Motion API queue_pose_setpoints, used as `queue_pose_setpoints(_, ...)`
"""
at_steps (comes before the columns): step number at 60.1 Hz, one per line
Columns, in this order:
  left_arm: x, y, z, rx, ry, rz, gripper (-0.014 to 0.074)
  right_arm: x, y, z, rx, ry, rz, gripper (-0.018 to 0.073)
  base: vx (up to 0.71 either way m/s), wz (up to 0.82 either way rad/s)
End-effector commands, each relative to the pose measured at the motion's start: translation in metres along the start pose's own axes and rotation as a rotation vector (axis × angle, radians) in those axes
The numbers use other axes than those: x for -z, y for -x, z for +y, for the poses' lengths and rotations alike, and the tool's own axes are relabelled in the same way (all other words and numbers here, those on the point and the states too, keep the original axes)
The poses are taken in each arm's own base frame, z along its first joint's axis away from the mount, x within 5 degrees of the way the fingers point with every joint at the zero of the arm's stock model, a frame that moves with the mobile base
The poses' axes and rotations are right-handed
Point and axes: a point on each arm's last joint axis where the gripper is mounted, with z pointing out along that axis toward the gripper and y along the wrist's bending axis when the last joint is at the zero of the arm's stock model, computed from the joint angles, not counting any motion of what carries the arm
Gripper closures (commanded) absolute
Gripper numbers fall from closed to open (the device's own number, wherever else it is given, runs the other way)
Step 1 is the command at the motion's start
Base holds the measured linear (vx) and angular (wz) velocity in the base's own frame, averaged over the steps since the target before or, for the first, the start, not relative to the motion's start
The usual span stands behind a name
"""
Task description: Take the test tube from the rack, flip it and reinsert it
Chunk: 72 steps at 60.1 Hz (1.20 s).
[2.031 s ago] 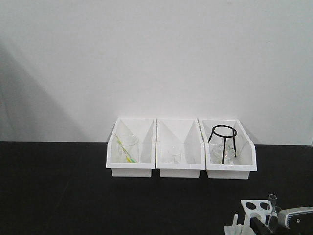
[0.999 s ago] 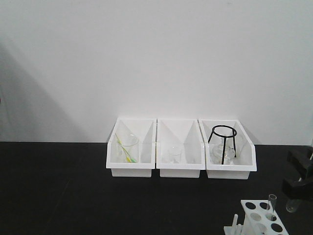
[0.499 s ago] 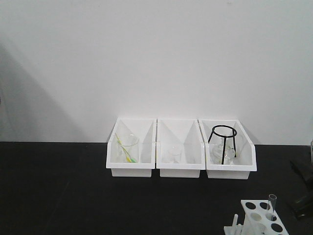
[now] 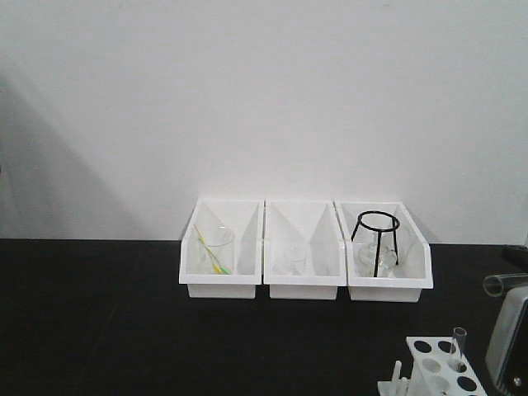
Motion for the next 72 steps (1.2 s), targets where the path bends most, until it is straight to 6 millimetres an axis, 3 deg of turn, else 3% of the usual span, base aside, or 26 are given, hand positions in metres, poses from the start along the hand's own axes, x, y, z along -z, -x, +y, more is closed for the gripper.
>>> queue_pose_setpoints(1, 0.0012, 0.0082, -0.0018, 0.003, -0.023, -0.096, 0.0603, 0.0049, 0.0046, -0.0145, 0.088, -0.048, -0.032, 0.0512, 0.0, 0.0)
queue_pose_setpoints(10, 0.0012, 0.0082, -0.0018, 0.003, -0.023, -0.096, 0.0603, 0.0049, 0.0045, -0.0145, 0.018, -0.046, -0.033, 0.0512, 0.0, 0.0)
queue_pose_setpoints(19, 0.0012, 0.0082, -0.0018, 0.003, -0.023, -0.096, 0.0603, 0.005, 0.0044, -0.0156, -0.192, -0.056, -0.038, 0.0512, 0.0, 0.0)
queue_pose_setpoints(56, 0.0012, 0.0082, -0.0018, 0.003, -0.023, -0.096, 0.0603, 0.005, -0.0004, -0.0187, -1.33, -0.098, -0.049, 0.0512, 0.0, 0.0)
queue_pose_setpoints(64, 0.0012, 0.0082, -0.0018, 0.003, -0.023, -0.096, 0.0603, 0.005, -0.0012, -0.0189, -1.476, -0.104, -0.051, 0.0512, 0.0, 0.0)
queue_pose_setpoints(72, 0.0012, 0.0082, -0.0018, 0.003, -0.023, -0.096, 0.0603, 0.0039, -0.0015, -0.018, -1.497, -0.1, -0.046, 0.0512, 0.0, 0.0)
